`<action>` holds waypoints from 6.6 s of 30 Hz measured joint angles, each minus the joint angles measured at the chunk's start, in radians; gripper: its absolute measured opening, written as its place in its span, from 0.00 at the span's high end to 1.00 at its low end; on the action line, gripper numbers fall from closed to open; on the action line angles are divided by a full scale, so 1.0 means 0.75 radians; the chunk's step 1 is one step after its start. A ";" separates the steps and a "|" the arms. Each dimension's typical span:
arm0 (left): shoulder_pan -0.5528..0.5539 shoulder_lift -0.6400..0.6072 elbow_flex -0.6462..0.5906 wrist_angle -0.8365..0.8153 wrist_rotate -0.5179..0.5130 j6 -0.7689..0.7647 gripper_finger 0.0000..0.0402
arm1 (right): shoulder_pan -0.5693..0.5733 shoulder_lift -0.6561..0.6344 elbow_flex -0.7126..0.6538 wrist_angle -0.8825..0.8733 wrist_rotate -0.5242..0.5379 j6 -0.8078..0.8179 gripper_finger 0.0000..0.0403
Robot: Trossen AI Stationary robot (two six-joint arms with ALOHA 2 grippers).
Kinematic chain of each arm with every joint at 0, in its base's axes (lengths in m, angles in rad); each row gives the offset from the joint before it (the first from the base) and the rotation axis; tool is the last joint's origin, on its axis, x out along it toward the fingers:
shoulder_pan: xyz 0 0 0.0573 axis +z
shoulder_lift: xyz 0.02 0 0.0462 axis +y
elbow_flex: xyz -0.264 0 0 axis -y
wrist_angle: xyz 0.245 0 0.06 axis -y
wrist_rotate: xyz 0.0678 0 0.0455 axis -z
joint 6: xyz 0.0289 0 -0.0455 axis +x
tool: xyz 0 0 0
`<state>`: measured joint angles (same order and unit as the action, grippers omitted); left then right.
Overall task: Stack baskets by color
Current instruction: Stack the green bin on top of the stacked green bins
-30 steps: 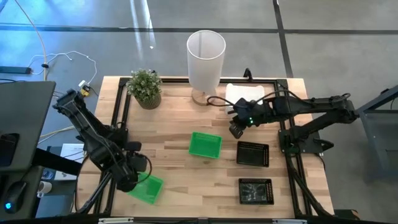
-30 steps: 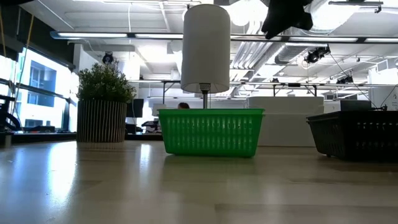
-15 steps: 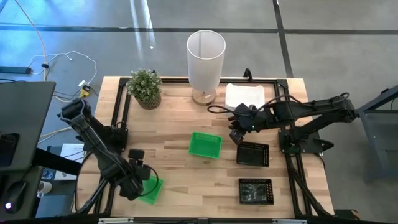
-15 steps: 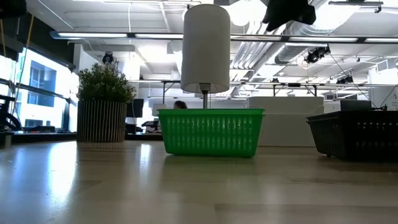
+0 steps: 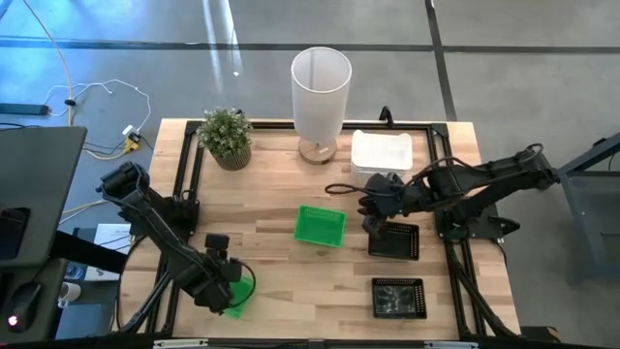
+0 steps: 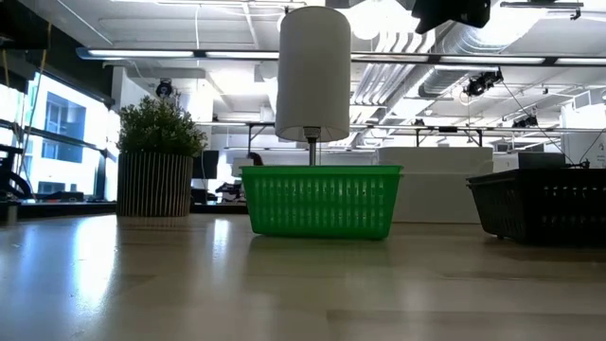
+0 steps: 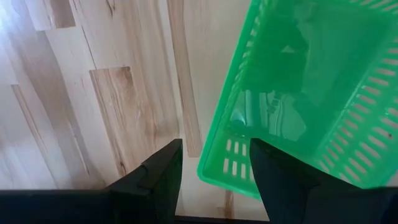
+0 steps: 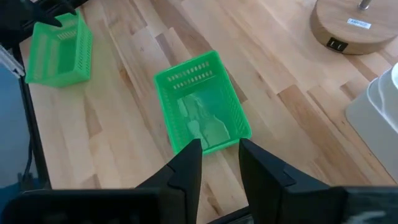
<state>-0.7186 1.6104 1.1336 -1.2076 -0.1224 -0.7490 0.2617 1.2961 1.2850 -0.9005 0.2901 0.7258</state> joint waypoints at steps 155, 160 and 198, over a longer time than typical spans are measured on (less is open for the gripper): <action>0.575 0.234 0.414 -0.445 -0.885 -0.393 1.00 | -0.110 0.662 -0.001 1.056 0.381 -0.379 1.00; 0.593 0.234 0.415 -0.443 -0.819 -0.364 1.00 | -0.109 0.662 0.000 1.053 0.380 -0.374 1.00; 0.453 0.128 0.414 -0.395 -0.852 -0.207 0.73 | -0.118 0.662 0.001 0.927 0.416 -0.310 1.00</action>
<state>-0.3785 1.7060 1.4437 -1.5040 -0.7611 -0.9041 0.1735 1.7924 1.2854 -0.2049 0.6023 0.4932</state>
